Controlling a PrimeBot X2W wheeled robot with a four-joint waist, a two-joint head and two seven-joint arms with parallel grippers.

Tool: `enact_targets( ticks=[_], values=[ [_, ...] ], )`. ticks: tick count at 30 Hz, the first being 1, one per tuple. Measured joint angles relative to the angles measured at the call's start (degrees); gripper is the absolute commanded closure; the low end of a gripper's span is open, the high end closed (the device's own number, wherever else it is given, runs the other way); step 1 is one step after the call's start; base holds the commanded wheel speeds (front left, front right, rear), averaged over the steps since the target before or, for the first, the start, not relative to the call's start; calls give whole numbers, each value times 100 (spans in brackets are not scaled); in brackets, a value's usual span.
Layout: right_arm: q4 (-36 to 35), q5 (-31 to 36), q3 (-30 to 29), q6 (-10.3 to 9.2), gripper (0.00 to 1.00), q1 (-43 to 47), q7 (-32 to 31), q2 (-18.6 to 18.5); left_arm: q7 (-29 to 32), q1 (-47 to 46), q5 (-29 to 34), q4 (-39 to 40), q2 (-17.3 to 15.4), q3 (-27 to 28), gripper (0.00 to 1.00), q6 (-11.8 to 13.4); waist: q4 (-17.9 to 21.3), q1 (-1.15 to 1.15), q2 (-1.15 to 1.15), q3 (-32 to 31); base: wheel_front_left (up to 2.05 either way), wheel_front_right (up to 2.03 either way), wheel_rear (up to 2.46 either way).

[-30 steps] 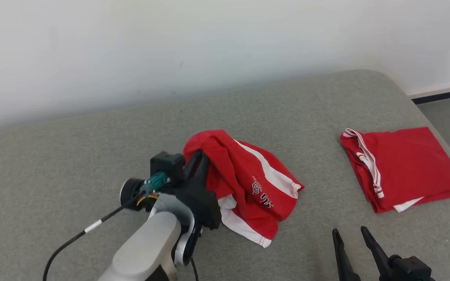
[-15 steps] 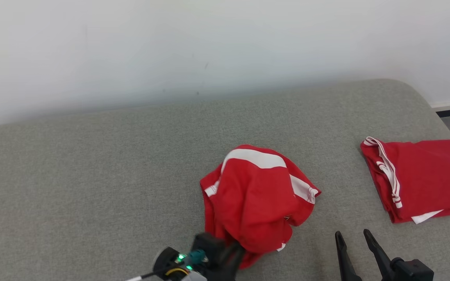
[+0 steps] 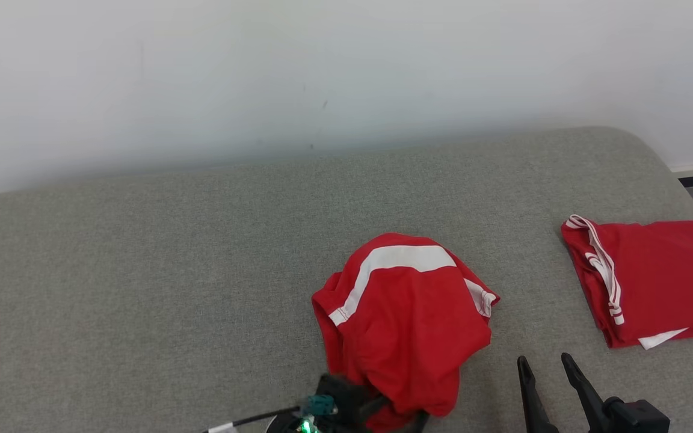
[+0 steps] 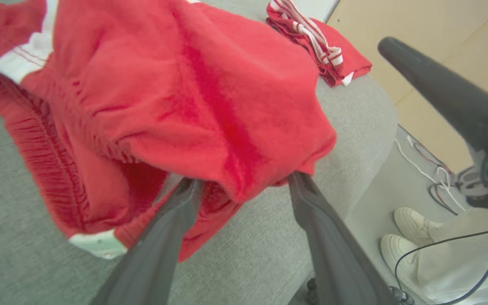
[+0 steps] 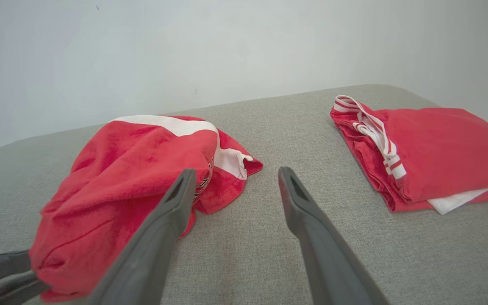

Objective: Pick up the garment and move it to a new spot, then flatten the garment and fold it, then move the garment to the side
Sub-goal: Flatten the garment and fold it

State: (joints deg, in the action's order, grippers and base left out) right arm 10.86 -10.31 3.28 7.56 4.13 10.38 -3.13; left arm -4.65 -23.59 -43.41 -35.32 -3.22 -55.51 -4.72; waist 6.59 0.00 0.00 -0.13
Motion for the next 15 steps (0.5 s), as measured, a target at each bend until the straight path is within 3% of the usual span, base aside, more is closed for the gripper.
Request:
enact_targets(
  ticks=[6,9,10,15],
  values=[
    [0,0,-46,0,0,75,22,3,589,163,-703,613,-282,519,0,252,-41,0,0,-38,0,0,0],
    [-12,1,-41,0,0,78,18,5,900,222,-973,1154,-634,817,0,555,-52,0,0,-61,0,0,0],
    [-24,7,-29,0,0,78,15,5,1092,244,-1137,1528,-861,1046,0,783,-42,0,0,-64,0,0,0],
    [-35,8,9,0,0,76,-12,7,1154,241,-1280,1983,-1172,1414,0,1146,1,0,0,-56,0,0,0]
  ],
)
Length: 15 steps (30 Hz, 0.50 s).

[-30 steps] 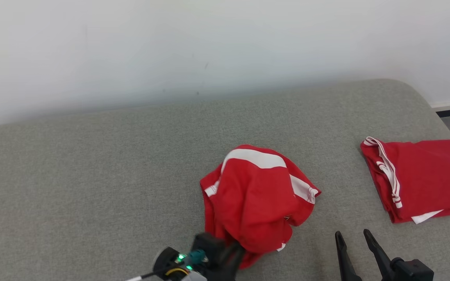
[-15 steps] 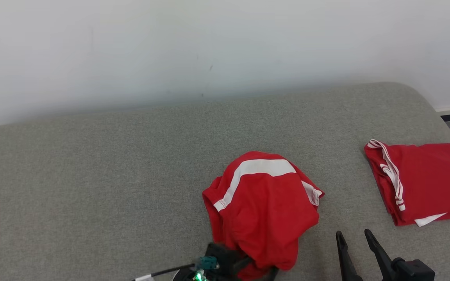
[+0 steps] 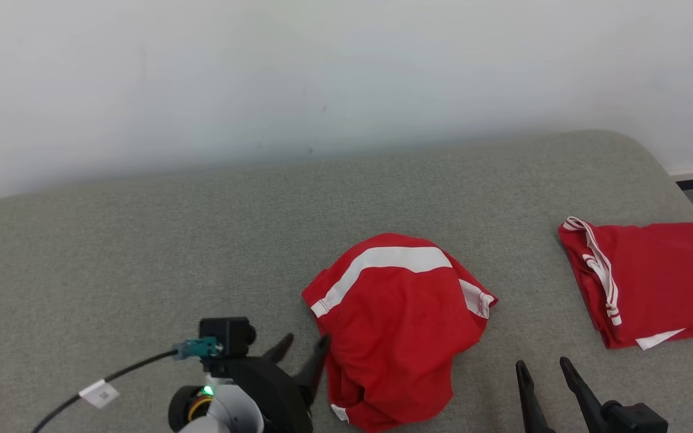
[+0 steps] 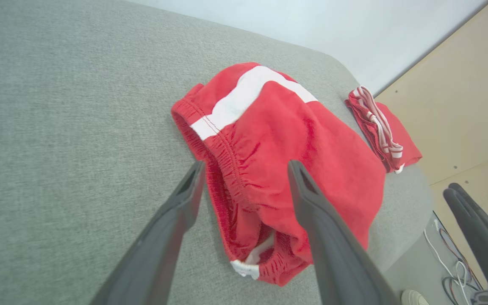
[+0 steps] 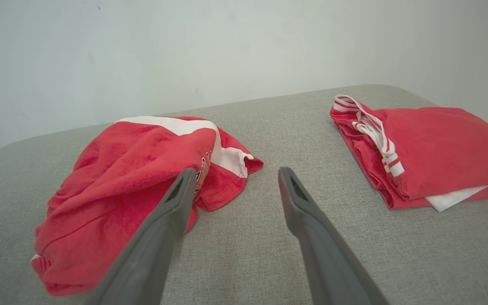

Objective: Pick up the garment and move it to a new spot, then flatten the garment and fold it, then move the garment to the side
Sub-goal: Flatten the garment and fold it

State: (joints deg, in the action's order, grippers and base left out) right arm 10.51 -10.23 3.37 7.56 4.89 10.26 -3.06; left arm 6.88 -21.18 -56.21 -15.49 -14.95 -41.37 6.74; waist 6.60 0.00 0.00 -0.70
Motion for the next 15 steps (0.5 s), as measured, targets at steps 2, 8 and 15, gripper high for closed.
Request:
enact_targets(
  ticks=[2,8,15],
  values=[
    [-1,0,29,0,0,-5,-11,-5,0,-58,18,-46,-58,92,0,112,30,0,0,15,0,0,0],
    [-3,-3,168,0,0,-110,-26,-44,146,-541,-222,-984,365,270,0,181,185,0,0,91,0,0,0],
    [-32,-3,174,0,0,-152,-63,-68,177,-1060,-481,-2091,739,470,0,75,469,0,0,237,0,0,0]
  ],
)
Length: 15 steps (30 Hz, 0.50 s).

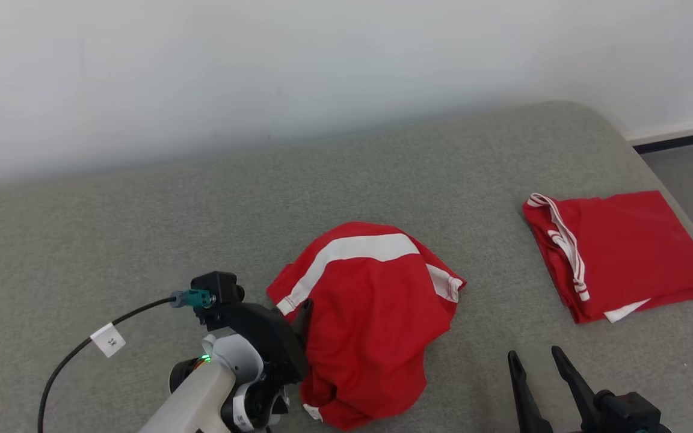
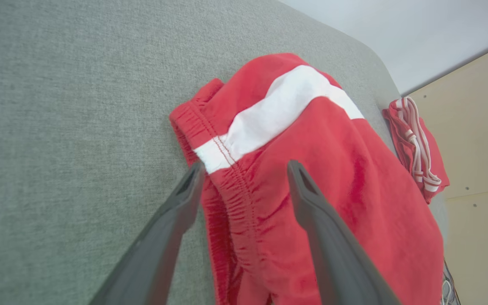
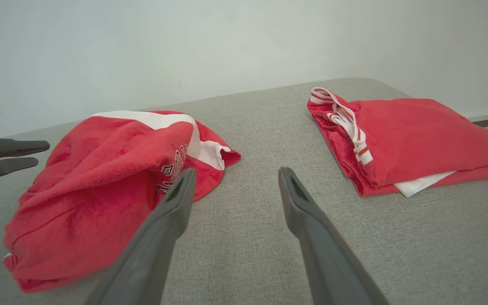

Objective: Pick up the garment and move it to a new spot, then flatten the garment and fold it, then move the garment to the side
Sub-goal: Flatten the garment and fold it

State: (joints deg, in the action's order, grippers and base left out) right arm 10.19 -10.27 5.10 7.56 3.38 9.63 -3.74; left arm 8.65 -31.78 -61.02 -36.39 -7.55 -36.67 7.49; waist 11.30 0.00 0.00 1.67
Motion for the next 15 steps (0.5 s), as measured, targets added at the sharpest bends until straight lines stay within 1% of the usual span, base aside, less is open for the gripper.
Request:
enact_targets(
  ticks=[3,8,10,11,12,13,14,15],
  values=[
    [-4,0,-5,0,0,-7,7,-4,-23,-144,-71,-297,80,80,0,-51,106,0,0,82,0,0,0],
    [2,-3,30,0,0,-66,47,2,-105,-313,-180,-786,94,220,0,-25,253,0,0,198,0,0,0],
    [4,-13,23,0,0,-87,56,2,-99,-377,-238,-870,122,252,0,-140,287,1,0,247,0,0,0],
    [8,-15,13,0,0,-94,59,3,-104,-413,-245,-907,133,260,13,-176,298,1,0,272,0,0,0],
    [10,-15,3,0,0,-99,75,3,-116,-453,-257,-942,148,277,41,-224,305,1,0,298,0,0,0],
    [15,-15,-11,0,0,-104,86,4,-114,-490,-296,-976,162,300,55,-252,308,1,0,319,0,0,0],
    [19,-15,-23,0,0,-107,98,7,-100,-517,-307,-1023,168,304,54,-254,309,1,0,336,0,0,0],
    [23,-15,-27,0,0,-107,99,7,-101,-532,-307,-1076,170,304,24,-253,307,1,0,349,0,0,0]
  ],
)
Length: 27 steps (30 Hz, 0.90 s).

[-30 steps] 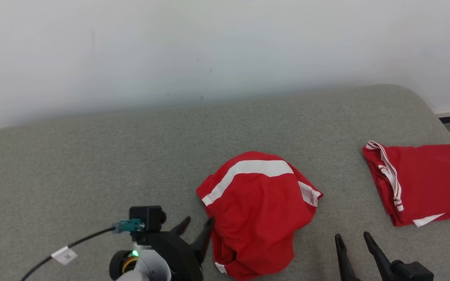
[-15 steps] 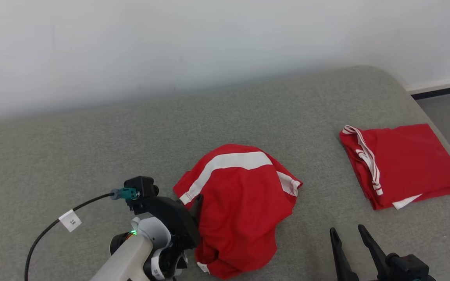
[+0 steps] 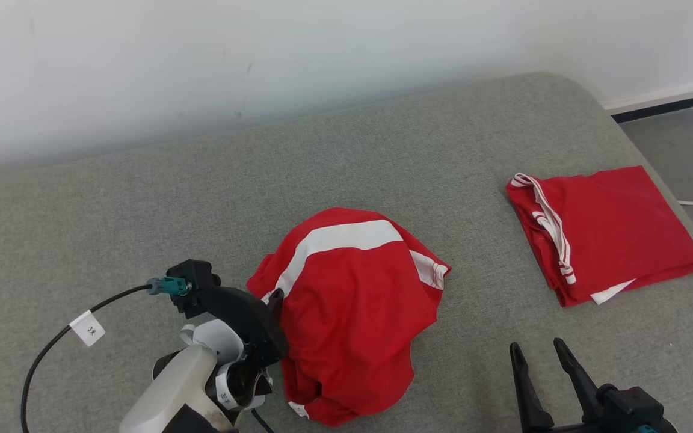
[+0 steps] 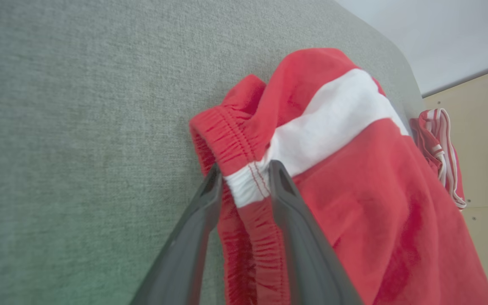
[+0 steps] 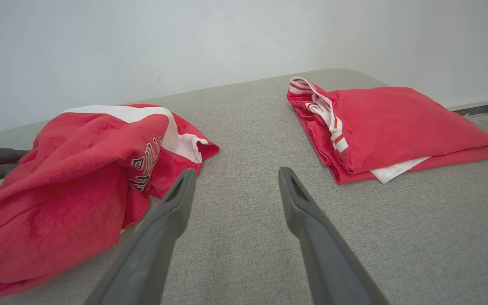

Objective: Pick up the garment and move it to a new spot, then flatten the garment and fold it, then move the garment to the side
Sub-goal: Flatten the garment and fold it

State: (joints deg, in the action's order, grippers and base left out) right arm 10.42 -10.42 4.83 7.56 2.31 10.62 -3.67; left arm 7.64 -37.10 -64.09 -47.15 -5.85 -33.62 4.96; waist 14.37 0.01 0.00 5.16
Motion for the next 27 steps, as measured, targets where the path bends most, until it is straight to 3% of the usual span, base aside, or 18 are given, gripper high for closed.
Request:
enact_targets(
  ticks=[1,2,4,6,7,18,24,27],
  values=[
    [9,1,-7,0,0,-1,1,0,-1,-15,1,-54,0,-3,15,-7,-3,0,0,9,0,0,0],
    [12,1,-7,0,0,-2,2,1,-10,-33,0,-99,3,-2,14,-32,-7,0,0,16,0,0,0],
    [16,2,0,0,0,-13,5,10,-5,-72,-19,-160,24,7,53,-96,-11,0,0,29,0,0,0],
    [21,2,3,0,0,-35,7,13,9,-81,-68,-212,66,16,68,-168,-16,0,0,40,0,0,0],
    [24,2,7,0,0,-49,8,13,33,-83,-113,-232,88,25,100,-205,-16,0,0,43,0,0,0],
    [76,20,-34,0,0,-89,15,24,-619,-428,-160,-115,202,67,100,-681,-34,-1,0,-20,0,0,0],
    [96,21,-45,0,0,-42,14,32,-861,-943,-382,651,281,24,100,-921,-115,-1,0,-143,0,0,0],
    [116,20,-20,0,0,-20,7,43,-933,-1137,-967,1336,279,-234,100,-1007,-146,-1,0,-217,0,0,0]
  ],
)
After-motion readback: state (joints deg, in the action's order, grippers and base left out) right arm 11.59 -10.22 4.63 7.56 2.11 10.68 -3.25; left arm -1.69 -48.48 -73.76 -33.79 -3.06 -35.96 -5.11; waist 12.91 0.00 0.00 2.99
